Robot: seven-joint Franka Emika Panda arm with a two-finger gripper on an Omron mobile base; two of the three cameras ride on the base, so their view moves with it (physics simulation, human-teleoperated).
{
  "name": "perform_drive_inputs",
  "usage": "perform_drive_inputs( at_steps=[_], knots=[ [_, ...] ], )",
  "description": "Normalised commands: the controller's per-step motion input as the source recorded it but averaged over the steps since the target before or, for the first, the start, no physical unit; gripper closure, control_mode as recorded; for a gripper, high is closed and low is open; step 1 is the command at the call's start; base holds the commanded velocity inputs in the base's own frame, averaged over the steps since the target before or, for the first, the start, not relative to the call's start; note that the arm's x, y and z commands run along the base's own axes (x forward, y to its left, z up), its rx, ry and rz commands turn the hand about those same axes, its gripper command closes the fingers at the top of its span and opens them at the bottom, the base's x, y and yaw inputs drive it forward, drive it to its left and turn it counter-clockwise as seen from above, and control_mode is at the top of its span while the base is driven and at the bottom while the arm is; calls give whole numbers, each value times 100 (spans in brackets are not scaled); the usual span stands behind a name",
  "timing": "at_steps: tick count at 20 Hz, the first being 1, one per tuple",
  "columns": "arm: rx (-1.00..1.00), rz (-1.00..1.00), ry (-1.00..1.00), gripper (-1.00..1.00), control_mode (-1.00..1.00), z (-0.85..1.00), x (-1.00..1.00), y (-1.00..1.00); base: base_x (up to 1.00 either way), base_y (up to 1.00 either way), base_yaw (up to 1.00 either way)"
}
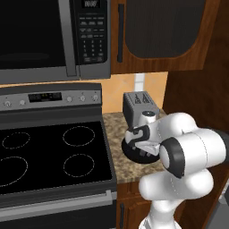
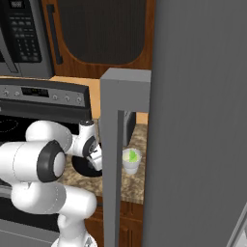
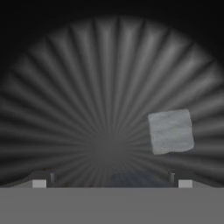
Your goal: Grab a lemon wedge from the fridge and one ice cube from the ice bowl, and put them in the glass of lemonade.
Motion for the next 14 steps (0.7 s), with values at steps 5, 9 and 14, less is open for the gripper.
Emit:
perform_drive_inputs(
  at_steps=[5,9,14],
  knots=[
    [0,0,0,-100,-100,-11,0,0,0,0,0],
    [-2,0,-1,-100,-100,-24,0,0,0,0,0],
    [-4,0,-6,-100,-100,-27,-1,0,0,0,0]
  ],
)
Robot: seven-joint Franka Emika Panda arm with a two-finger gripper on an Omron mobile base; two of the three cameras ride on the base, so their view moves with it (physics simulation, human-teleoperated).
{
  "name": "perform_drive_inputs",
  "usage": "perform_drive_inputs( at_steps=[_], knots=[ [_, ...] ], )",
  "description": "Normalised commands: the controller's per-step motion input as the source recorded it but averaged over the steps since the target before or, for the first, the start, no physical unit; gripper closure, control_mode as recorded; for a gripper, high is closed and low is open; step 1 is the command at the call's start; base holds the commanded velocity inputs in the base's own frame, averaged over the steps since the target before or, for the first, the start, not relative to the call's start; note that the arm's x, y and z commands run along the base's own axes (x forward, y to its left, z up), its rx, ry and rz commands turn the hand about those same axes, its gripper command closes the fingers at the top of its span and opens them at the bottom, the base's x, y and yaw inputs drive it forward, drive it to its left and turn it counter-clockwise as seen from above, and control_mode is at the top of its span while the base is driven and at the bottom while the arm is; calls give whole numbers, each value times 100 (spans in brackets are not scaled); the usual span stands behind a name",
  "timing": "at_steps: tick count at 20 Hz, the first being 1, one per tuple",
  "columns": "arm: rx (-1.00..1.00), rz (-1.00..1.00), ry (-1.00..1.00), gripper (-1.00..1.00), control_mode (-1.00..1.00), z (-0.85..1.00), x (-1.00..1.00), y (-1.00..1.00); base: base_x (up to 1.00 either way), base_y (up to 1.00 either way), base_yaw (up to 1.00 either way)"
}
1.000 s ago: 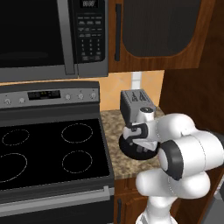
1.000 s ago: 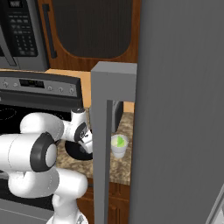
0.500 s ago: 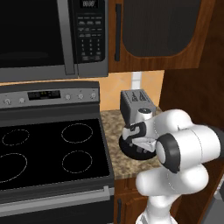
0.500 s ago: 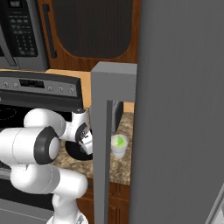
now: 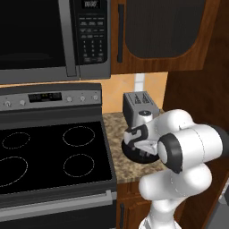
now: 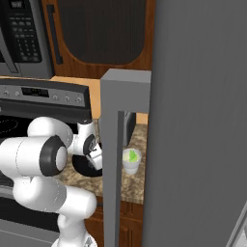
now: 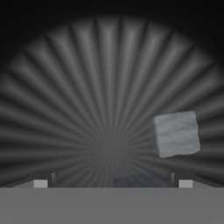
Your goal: Grab a lemon wedge from the fridge and one ice cube from the ice bowl, and put them in the glass of lemonade.
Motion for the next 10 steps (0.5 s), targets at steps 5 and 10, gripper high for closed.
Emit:
perform_drive_inputs(
  at_steps=[5,10],
  knots=[
    [0,0,0,-100,-100,0,0,0,0,0,0],
    [0,0,-1,-100,-100,-2,-5,0,0,0,0]
  ],
)
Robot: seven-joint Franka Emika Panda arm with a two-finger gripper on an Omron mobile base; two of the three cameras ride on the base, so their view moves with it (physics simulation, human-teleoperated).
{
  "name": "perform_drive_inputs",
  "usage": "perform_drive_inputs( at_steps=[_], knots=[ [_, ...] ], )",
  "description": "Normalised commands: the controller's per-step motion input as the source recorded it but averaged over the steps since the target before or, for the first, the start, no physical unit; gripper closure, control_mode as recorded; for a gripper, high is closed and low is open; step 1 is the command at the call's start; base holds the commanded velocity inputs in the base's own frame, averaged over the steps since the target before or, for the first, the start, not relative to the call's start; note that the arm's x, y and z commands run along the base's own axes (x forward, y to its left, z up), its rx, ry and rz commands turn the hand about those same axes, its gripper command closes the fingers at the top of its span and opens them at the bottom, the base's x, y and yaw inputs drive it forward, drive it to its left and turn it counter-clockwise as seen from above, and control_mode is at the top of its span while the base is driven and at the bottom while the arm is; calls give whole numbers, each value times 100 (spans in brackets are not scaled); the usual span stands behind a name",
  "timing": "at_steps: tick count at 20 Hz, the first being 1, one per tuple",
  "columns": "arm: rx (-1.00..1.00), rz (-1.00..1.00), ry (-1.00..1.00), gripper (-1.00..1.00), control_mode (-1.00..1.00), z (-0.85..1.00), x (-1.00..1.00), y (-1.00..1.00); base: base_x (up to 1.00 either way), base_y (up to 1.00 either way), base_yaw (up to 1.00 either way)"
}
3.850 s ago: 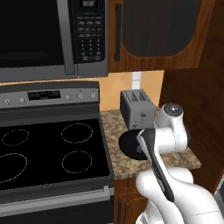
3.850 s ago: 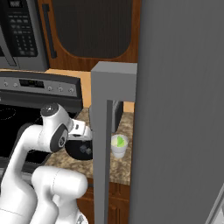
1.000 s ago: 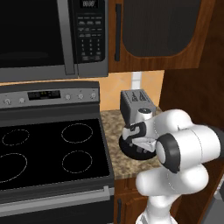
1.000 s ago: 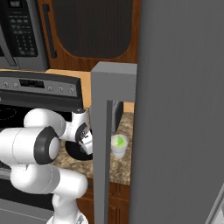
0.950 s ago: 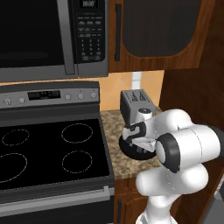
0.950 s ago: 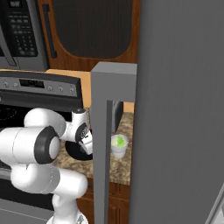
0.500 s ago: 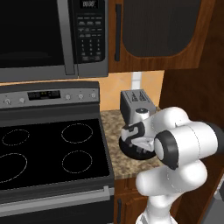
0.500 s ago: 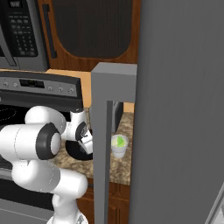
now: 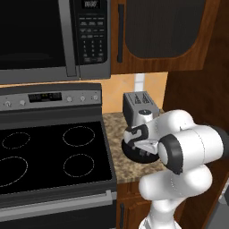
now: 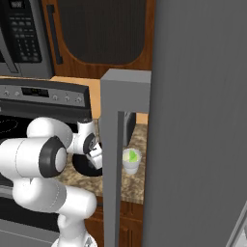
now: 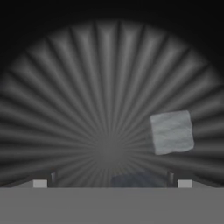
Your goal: Grab a lemon wedge from the fridge and one ice cube from the ice bowl, and put them in the glass of lemonade.
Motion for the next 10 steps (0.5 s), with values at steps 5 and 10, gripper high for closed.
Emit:
perform_drive_inputs(
  at_steps=[5,10],
  knots=[
    [0,0,0,100,-100,-2,0,0,0,0,0],
    [0,0,0,100,-100,0,0,0,0,0,0]
  ],
)
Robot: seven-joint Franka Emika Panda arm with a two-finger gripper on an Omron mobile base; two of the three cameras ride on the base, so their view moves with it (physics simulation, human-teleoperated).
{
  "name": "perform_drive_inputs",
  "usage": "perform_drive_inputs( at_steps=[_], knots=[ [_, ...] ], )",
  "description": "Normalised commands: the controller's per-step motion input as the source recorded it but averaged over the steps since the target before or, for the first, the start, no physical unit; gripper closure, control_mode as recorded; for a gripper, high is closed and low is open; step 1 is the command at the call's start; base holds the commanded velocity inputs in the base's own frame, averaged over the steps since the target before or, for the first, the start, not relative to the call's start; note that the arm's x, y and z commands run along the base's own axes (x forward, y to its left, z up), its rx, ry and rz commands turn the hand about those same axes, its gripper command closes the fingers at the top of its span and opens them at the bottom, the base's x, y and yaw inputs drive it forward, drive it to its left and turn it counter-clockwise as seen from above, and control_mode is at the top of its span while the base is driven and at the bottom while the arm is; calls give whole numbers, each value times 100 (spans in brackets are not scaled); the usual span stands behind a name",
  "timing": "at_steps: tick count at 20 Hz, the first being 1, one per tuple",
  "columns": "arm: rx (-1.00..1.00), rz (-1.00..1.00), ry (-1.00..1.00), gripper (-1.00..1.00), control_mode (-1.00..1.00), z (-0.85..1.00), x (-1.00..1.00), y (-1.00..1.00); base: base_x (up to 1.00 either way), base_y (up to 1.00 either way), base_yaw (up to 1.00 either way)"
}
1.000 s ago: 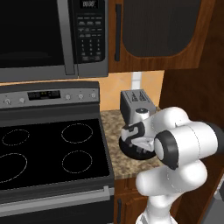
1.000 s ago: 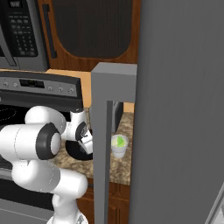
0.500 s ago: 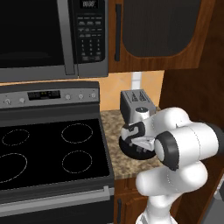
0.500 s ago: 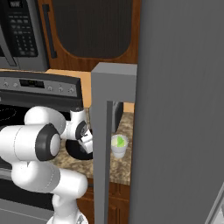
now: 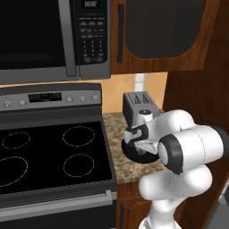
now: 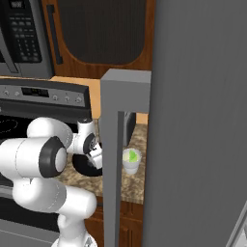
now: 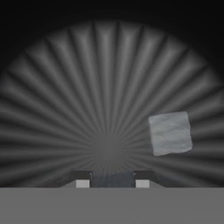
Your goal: Grab a lemon wedge from the fridge and one ice cube from the ice bowl, and put them in the glass of lemonade.
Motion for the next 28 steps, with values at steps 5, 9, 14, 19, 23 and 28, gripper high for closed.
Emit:
perform_drive_inputs(
  at_steps=[5,9,14,19,23,28],
  knots=[
    [0,0,-19,100,-100,64,-22,-6,0,0,0],
    [0,-3,-40,100,-100,100,-30,-31,0,0,0],
    [0,-8,-35,100,-100,98,0,-82,0,0,0],
    [0,-16,-6,100,-100,65,16,-98,0,0,0],
    [0,-8,1,100,-100,30,50,-63,0,0,0],
    [-3,0,24,100,-100,-28,32,-19,0,0,0]
  ],
)
